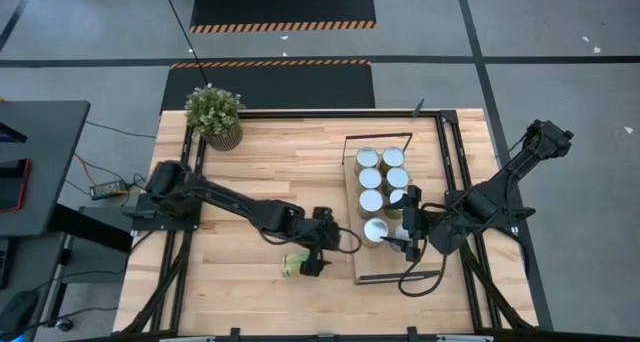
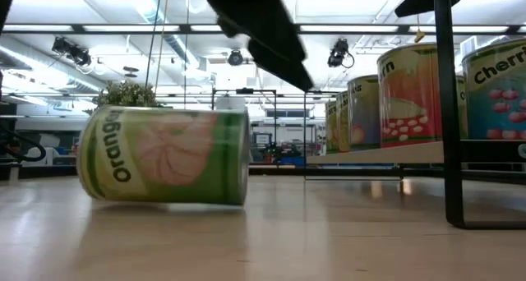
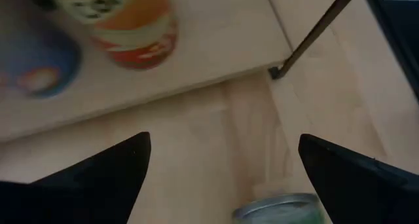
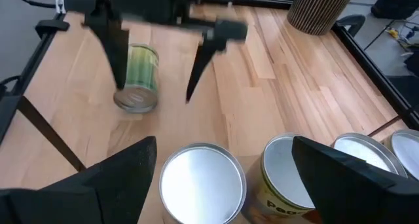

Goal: Pick and place cans onto a shelf
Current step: Put the canned oranges on the shelf

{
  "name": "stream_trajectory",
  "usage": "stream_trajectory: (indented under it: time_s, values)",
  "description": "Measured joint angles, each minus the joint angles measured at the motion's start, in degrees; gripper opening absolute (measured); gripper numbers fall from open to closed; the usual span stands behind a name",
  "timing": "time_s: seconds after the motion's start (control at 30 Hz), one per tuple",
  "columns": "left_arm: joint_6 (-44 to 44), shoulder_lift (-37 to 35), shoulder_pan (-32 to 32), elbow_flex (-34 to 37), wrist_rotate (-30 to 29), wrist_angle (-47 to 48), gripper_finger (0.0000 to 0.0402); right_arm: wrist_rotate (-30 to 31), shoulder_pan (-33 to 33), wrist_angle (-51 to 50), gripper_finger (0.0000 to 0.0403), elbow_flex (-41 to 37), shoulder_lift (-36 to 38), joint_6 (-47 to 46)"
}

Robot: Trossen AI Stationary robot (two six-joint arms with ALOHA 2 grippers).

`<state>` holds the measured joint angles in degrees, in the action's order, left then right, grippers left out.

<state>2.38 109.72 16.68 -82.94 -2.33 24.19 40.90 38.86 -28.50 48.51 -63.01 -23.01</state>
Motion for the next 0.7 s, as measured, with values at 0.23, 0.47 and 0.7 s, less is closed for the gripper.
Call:
stream_trajectory:
  time_s: [0.23,0.47,0.7]
  values:
    - [14.4,-8.9,6.0,4.1,-4.1,11.7,0.0394,0.0,-0.1,0.2,0.0363,0.0,-0.7,-0.3]
    - [30.6,-13.9,14.8,7.9,-13.6,24.5,0.0394,0.0,-0.1,1.0,0.0363,0.0,-0.7,0.1]
    - [36.3,-14.4,21.5,15.4,-23.8,18.4,0.0394,-0.1,-0.1,2.0,0.0363,0.0,-0.7,0.7]
